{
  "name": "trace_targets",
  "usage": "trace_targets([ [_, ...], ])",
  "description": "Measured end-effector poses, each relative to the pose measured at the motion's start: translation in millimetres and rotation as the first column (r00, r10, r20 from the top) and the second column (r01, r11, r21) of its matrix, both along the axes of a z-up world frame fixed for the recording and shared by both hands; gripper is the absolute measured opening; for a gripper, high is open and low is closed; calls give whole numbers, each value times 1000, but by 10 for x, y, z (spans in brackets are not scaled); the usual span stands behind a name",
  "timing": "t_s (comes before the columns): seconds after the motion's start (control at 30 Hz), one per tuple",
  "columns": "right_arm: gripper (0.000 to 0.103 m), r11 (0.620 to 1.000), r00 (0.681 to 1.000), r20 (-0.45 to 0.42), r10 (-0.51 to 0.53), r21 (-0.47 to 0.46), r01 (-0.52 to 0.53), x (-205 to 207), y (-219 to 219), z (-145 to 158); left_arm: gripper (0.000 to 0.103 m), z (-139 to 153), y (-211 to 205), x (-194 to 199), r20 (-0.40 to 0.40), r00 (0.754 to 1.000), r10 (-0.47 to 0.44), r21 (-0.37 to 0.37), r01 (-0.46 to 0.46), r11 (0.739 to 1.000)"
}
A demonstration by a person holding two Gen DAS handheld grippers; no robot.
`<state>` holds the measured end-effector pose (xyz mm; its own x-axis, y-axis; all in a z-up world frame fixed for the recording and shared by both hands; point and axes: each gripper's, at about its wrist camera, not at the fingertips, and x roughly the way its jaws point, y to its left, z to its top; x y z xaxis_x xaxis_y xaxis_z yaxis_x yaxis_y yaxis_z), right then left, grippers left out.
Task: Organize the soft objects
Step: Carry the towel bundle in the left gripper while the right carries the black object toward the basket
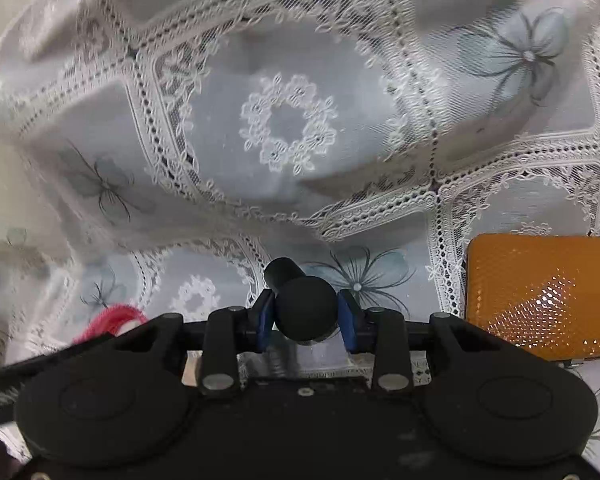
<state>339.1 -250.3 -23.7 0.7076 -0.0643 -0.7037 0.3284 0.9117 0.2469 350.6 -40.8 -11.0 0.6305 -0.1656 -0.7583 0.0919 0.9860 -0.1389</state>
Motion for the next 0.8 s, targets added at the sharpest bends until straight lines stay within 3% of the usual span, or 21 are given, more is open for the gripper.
trace_targets([
  [0.2,33,1000,997,78,-12,28,9,-128,-19,14,90,-34,29,-11,20,1000,-23,-42,24,999],
  [0.37,33,999,994,104,-17,43,12,-195,-47,43,68,-99,46,-24,32,999,-22,-45,23,999],
  [0.6,33,1000,994,107,-24,21,22,-244,-42,105,65,-58,100,-81,82,997,-8,-72,14,997],
  [0.8,33,1000,994,104,-22,17,20,-234,-32,101,65,205,176,-245,157,988,5,-93,10,996],
])
